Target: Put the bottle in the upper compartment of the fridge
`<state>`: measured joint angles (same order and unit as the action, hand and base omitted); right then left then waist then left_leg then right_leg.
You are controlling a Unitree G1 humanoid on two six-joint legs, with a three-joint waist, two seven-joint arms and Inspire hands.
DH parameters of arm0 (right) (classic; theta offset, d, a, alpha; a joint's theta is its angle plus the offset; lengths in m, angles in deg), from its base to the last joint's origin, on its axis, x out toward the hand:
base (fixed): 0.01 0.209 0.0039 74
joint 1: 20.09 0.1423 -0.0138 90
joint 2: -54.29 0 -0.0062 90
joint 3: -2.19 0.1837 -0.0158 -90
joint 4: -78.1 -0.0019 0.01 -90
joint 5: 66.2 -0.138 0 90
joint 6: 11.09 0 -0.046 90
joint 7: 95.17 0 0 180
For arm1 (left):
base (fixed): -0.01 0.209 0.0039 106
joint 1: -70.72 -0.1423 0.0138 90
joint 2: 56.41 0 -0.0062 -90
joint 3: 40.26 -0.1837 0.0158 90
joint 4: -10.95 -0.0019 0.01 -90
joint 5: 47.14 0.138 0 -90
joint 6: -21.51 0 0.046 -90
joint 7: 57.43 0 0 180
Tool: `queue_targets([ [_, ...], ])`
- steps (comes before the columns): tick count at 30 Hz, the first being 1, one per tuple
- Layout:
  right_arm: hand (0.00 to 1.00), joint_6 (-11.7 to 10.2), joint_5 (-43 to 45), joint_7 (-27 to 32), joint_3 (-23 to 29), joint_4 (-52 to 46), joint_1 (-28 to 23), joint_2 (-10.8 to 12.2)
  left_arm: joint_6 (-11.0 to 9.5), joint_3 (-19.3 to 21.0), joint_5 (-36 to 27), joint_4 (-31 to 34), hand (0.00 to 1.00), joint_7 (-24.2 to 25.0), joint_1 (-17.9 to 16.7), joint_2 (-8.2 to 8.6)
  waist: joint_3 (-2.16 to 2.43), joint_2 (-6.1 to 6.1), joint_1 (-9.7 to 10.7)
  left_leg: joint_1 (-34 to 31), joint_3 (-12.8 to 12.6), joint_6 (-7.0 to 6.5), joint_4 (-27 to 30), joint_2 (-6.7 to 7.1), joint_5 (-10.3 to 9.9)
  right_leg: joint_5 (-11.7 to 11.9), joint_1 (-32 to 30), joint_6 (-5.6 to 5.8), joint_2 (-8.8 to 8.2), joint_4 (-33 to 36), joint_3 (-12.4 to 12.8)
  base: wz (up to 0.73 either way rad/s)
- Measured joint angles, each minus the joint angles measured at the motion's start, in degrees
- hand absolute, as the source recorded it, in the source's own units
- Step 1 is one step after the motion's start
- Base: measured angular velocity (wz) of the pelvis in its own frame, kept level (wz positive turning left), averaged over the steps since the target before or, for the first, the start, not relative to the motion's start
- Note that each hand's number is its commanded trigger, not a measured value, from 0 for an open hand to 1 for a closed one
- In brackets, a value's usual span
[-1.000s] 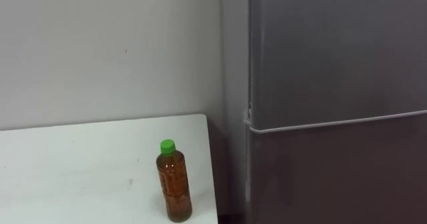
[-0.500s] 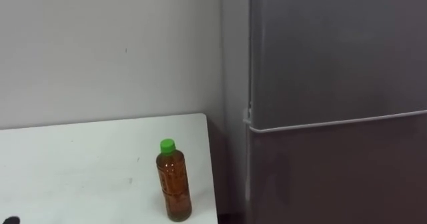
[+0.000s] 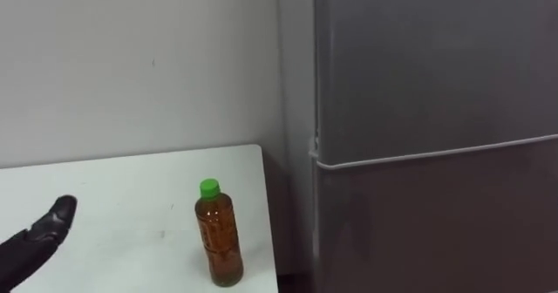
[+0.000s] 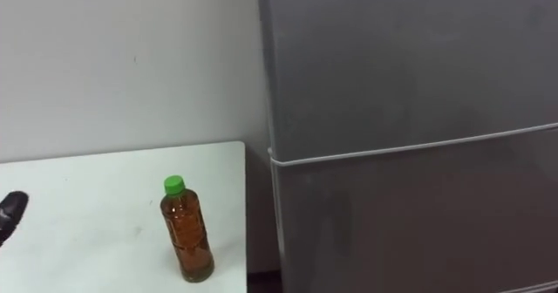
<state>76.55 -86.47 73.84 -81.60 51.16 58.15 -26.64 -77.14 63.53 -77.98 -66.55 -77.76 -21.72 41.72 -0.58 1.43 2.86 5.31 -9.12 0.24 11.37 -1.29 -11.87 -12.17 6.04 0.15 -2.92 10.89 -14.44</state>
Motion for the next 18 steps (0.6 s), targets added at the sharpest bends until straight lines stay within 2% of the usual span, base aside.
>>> queue_targets([
  [4, 0.00, 0.0, 0.1, 0.1, -0.3, 0.1, 0.6, 0.1, 0.2, -2.5, 0.1, 0.0, 0.00, 3.5, 2.5, 0.01, -0.24, -0.03, 0.8, 0.1, -0.2, 0.00, -0.1, -0.01, 0.0, 0.0, -0.1, 0.00, -0.06, -0.1, 0.3, -0.02],
  [9, 0.00, 0.0, 0.1, 0.1, -0.5, 2.0, 2.2, 0.3, 1.3, -5.8, 1.3, 0.7, 0.00, 6.2, 5.3, 0.08, -0.17, -0.15, 2.1, -0.3, -0.2, 0.00, 0.0, 0.02, 0.0, 0.0, -0.3, 0.02, 0.09, -0.2, 0.2, 0.00],
  [15, 0.00, 0.0, 0.1, -0.4, -0.5, 2.5, 2.7, 0.4, 3.3, -8.4, 1.7, 2.5, 0.00, 10.0, 7.6, 0.28, 0.12, 0.02, 3.6, -0.5, -0.3, 0.00, 0.0, 0.01, 0.0, 0.2, -0.3, -0.02, 0.15, -0.2, 0.2, 0.00],
  [18, 0.00, 0.1, 0.2, -0.4, -0.4, 2.5, 2.8, 0.4, 4.4, -8.5, 1.7, 3.5, 0.00, 12.0, 9.2, 0.29, 0.45, 0.50, 4.8, -0.5, -0.3, 0.00, 0.0, 0.04, 0.0, 0.3, -0.3, 0.00, 0.12, -0.2, 0.1, 0.00],
])
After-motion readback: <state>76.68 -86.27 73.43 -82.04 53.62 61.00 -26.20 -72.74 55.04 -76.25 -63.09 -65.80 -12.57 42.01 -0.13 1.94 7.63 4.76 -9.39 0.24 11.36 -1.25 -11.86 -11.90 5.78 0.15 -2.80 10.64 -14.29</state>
